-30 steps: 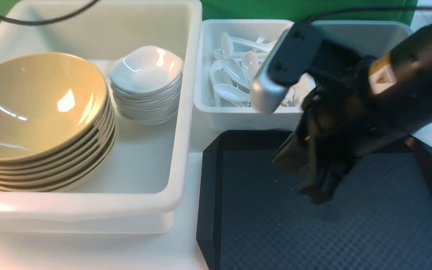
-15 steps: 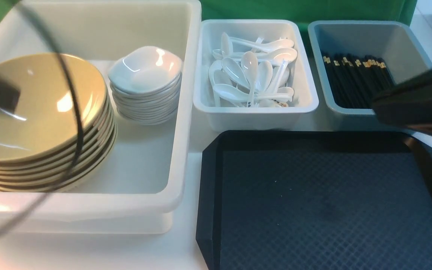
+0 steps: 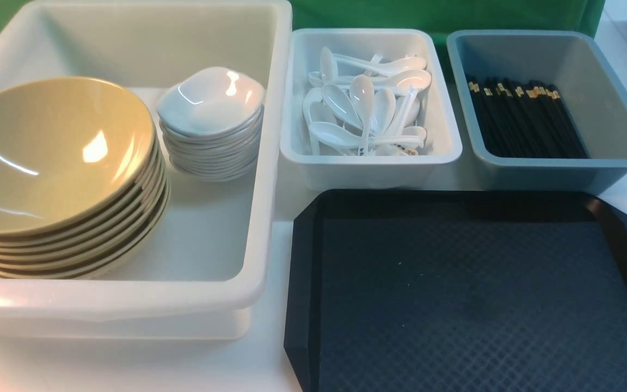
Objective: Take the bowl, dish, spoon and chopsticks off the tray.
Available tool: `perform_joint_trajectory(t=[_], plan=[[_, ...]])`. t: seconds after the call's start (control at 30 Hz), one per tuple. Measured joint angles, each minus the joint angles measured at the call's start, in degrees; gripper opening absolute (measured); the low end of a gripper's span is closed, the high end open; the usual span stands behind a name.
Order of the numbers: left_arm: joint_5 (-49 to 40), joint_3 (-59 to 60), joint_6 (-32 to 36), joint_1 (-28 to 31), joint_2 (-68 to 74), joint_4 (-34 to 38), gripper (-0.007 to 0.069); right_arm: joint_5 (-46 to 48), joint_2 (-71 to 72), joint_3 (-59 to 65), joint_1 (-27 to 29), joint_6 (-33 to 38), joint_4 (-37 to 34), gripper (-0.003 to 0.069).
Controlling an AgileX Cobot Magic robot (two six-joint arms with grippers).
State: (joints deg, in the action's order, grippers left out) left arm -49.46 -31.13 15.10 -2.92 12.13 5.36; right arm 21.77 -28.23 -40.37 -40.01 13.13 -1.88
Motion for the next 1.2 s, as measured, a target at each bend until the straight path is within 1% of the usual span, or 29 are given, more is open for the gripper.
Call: perform_joint_trajectory(t=[0.1,0.23,0.83,0.93,1.0,1.1,1.13,1.17,1.2], plan=[[0.0,1.3,-0.3,0.0,-4.4,0.0,-0.0010,-2.6,0.1,0.3,0.0,0.0,0.0,0.0053],[-0.5,1.6,-0.4,0.0,-8.1,0.2,-0.0010,-3.4,0.1,0.3,0.0,0.0,0.0,0.0059],[-1.4,1.6,-0.6,0.0,-8.7,0.3,-0.0010,-3.4,0.1,0.4,0.0,0.0,0.0,0.0074],[-1.4,1.6,-0.6,0.0,-8.7,0.3,-0.0010,-3.5,0.3,0.4,0.0,0.0,1.9,0.0077],[-1.4,1.6,-0.5,0.0,-8.7,0.3,-0.0010,-3.6,0.7,0.8,0.0,-0.3,1.9,0.0077],[-1.5,1.7,-0.3,0.0,-8.7,0.3,-0.0010,-3.9,3.2,3.7,0.3,-1.1,2.6,0.0072],[-1.5,1.7,-0.3,0.0,-8.7,0.3,-0.0010,-5.4,4.6,5.9,1.2,-1.1,2.8,0.0056],[-1.5,1.7,-0.3,0.0,-8.7,0.3,-0.0010,-5.4,4.9,6.3,1.4,-1.1,2.8,0.0056],[-1.5,1.7,-0.3,0.0,-8.7,0.3,-0.0010,-8.3,7.2,10.2,3.3,-1.1,2.8,0.0037]])
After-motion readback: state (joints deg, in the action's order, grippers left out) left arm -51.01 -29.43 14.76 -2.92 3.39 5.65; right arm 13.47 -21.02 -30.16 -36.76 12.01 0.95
